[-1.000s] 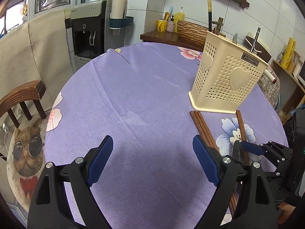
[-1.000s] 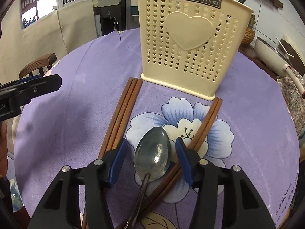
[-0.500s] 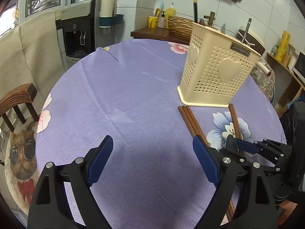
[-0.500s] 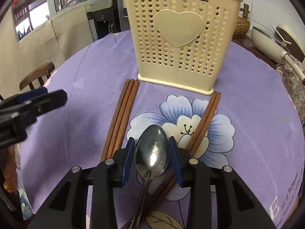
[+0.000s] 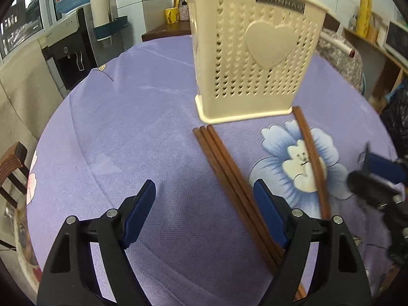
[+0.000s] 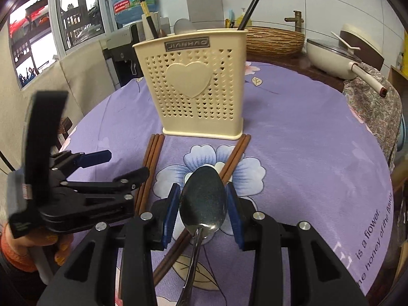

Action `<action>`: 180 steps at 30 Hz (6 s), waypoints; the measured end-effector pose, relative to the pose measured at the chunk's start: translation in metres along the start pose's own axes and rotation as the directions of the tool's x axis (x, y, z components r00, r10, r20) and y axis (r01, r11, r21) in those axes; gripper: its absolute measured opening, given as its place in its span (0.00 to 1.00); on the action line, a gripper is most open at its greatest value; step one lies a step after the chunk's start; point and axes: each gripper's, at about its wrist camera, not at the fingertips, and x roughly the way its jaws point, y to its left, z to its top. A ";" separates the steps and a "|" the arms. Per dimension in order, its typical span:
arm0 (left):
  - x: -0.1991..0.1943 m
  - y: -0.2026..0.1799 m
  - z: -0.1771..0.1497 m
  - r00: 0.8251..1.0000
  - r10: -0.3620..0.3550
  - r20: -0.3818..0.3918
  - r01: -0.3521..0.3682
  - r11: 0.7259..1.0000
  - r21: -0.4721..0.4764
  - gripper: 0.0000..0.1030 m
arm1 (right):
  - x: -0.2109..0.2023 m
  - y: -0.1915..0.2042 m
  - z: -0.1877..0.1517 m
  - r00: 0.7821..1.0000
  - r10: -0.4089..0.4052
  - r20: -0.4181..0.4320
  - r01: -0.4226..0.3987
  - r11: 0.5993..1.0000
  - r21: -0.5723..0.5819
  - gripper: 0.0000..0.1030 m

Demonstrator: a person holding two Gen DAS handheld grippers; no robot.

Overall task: Organize utensils
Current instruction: 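Close the right gripper on the metal spoon while the left gripper closes on a brown chopstick, then lift the metal spoon and brown chopstick over the holder with both grippers, then lower the spoon and chopstick into the holder and open both grippers, then close the right gripper on two brown chopsticks while the left gripper grasps another chopstick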

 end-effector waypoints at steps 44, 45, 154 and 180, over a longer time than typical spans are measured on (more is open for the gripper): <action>0.024 0.058 0.018 0.997 0.031 -0.072 -0.040 0.991 -0.128 0.20 | -0.012 0.000 0.004 0.997 0.037 0.066 -0.038 0.999 0.017 0.35; 0.025 0.059 0.020 0.997 0.028 -0.069 -0.037 0.991 -0.131 0.19 | -0.014 -0.001 0.004 0.997 0.035 0.069 -0.036 0.999 0.018 0.35; -0.120 0.035 0.169 0.905 -0.115 0.409 0.172 0.980 -0.104 0.32 | 0.002 0.000 0.140 0.928 -0.044 0.370 0.080 0.994 -0.081 0.55; -0.027 0.071 -0.011 0.998 -0.012 0.060 0.028 0.962 -0.273 0.71 | 0.060 -0.017 0.008 0.992 -0.105 -0.066 0.114 0.981 0.156 0.42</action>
